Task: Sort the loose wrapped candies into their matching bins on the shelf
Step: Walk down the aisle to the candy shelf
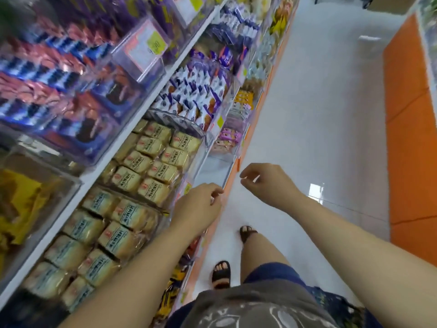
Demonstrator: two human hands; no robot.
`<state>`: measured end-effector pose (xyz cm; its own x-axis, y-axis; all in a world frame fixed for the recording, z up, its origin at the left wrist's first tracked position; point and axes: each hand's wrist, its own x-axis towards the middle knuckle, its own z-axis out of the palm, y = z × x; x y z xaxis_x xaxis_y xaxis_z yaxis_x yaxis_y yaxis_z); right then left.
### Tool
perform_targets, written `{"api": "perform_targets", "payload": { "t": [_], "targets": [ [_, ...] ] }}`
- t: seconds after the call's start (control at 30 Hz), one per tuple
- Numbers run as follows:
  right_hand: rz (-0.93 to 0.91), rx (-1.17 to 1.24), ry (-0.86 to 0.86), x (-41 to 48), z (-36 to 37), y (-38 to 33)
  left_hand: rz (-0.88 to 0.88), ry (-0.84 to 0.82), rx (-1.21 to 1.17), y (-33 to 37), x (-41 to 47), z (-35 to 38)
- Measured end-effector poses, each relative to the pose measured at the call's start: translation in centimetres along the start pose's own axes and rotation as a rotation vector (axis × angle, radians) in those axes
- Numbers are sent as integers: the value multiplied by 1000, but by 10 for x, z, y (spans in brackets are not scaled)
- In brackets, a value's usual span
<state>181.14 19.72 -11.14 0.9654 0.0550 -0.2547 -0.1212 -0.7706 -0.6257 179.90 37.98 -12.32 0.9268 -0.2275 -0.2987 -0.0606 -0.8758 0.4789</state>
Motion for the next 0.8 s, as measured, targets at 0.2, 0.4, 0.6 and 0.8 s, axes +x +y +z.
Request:
{"api": "perform_targets", "payload": {
  "t": [0.2,0.4,0.6,0.8],
  "targets": [
    [-241,-152,-205,60,-2,-17,-186,159,-36,-7,15,-5],
    [-521,-322,-453,99,-5,-40,-539,350,-52,4,7,17],
    [-633,-362,-591,83,23,-40,-766,474,-254,12,-40,65],
    [-723,-434,-735,44,86,-21,-906,536,-247,-16,-99,106]
  ]
}}
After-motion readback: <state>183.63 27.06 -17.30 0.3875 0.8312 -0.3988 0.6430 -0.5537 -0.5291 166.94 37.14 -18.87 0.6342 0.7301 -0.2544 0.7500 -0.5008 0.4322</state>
